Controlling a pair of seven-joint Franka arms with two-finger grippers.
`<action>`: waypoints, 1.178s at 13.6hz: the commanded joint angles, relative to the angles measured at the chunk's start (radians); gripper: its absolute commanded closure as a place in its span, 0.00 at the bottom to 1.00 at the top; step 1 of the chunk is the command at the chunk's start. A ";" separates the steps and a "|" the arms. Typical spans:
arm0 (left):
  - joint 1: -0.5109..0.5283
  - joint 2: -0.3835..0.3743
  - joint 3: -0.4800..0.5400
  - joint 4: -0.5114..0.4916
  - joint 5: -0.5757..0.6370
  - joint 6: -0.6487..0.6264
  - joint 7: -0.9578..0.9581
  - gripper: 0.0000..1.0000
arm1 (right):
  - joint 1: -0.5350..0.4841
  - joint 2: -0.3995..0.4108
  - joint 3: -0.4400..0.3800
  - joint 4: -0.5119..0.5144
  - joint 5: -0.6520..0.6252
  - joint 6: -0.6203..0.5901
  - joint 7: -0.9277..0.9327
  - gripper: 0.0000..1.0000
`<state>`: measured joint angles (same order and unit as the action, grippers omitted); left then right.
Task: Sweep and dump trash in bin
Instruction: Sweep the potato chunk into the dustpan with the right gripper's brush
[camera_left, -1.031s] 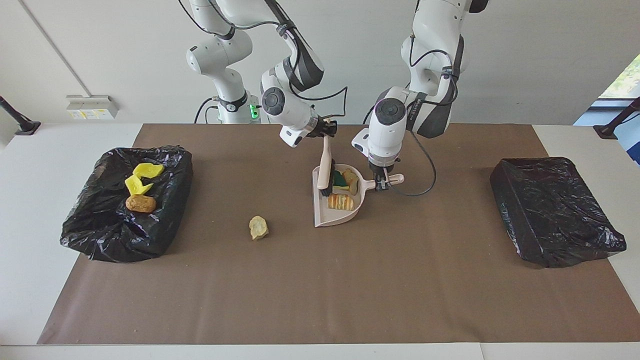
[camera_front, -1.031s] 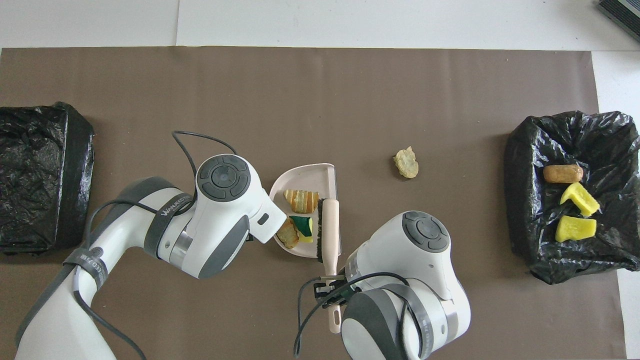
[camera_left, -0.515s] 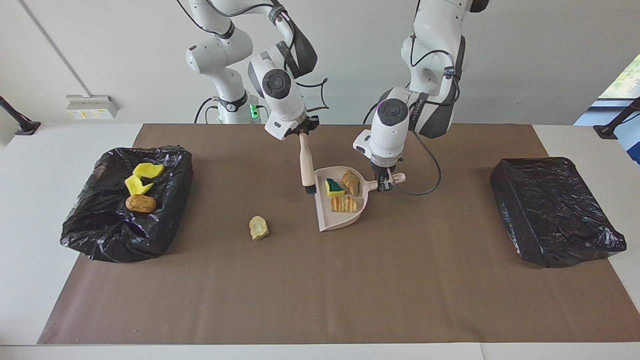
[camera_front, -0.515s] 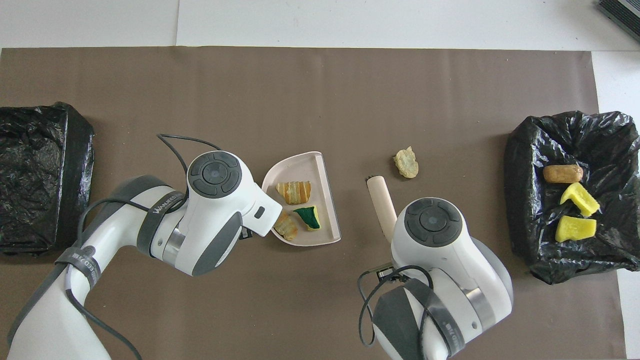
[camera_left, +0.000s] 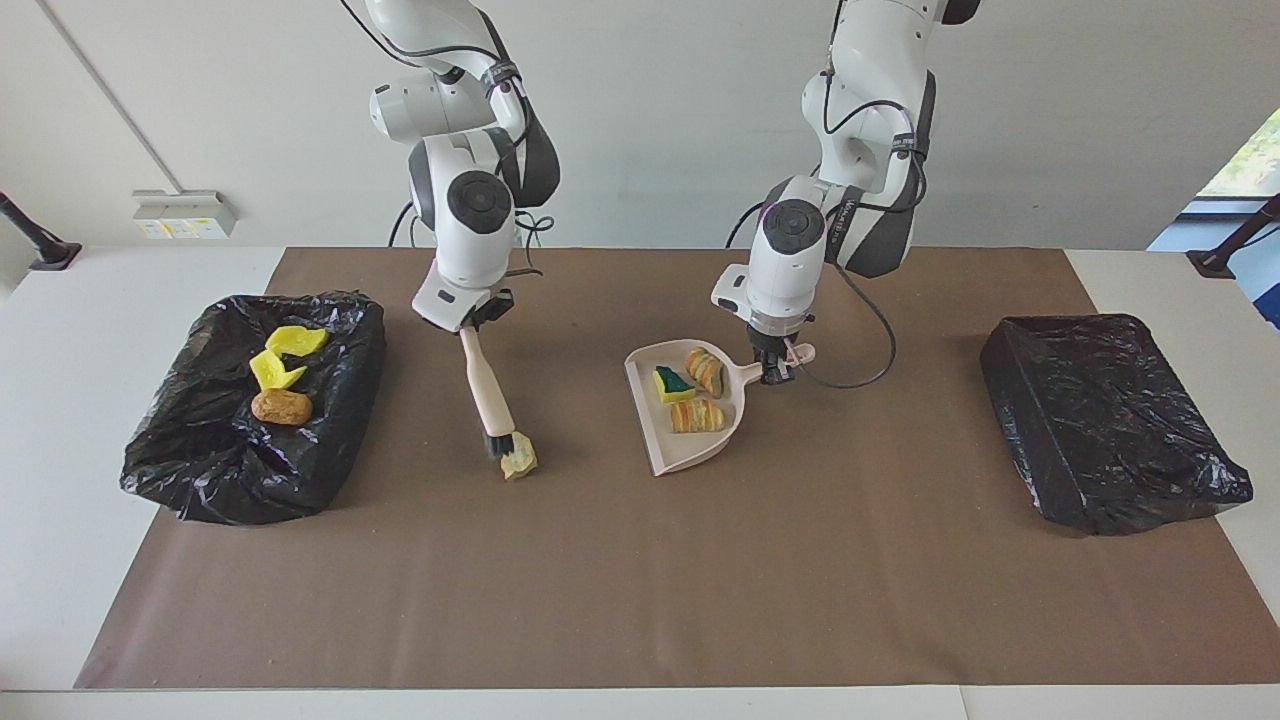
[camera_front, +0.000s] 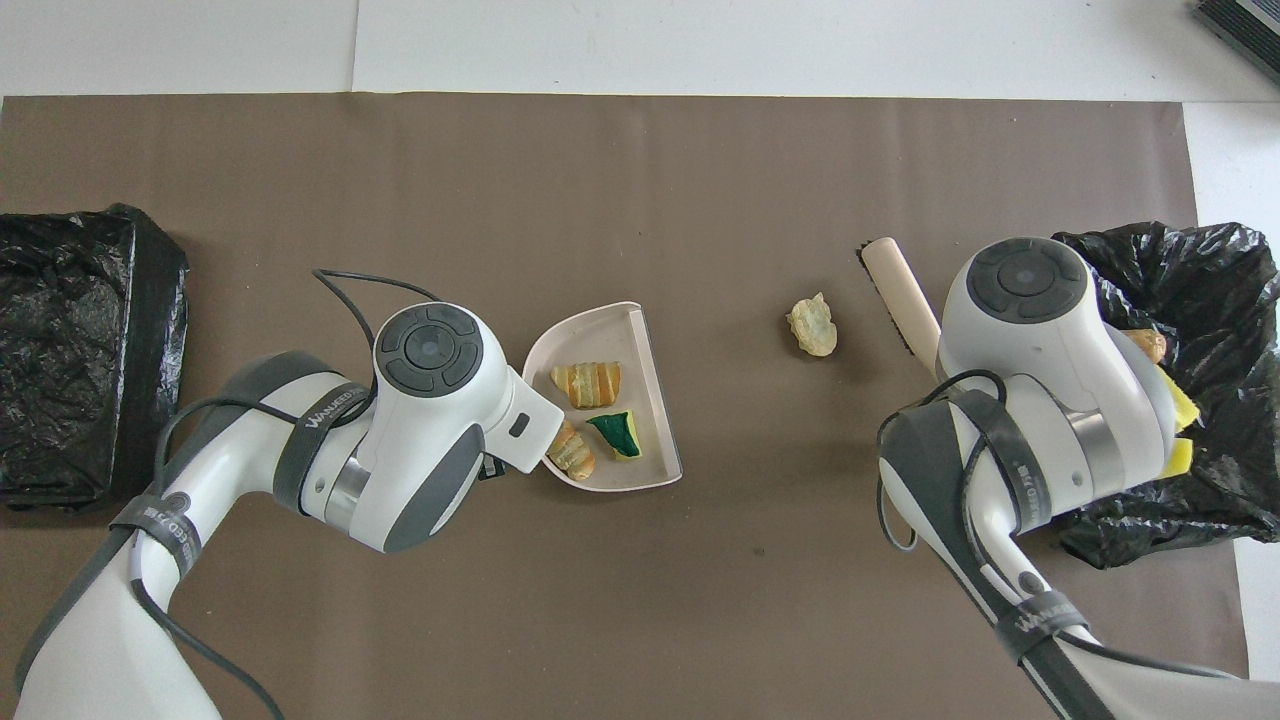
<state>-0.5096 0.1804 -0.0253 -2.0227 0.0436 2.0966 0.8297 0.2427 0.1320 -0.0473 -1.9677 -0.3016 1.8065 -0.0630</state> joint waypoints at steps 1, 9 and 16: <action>0.003 -0.027 -0.001 -0.044 0.027 0.020 -0.029 1.00 | -0.005 0.144 0.017 0.116 -0.041 -0.013 -0.033 1.00; 0.006 -0.027 -0.001 -0.047 0.027 0.020 -0.047 1.00 | 0.131 0.103 0.041 -0.051 0.382 0.045 -0.046 1.00; 0.006 -0.029 -0.001 -0.047 0.027 0.022 -0.049 1.00 | 0.276 0.041 0.041 -0.117 0.803 0.067 0.142 1.00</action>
<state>-0.5087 0.1772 -0.0256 -2.0288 0.0436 2.0968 0.8099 0.5218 0.2054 -0.0081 -2.0655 0.4509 1.8888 0.0395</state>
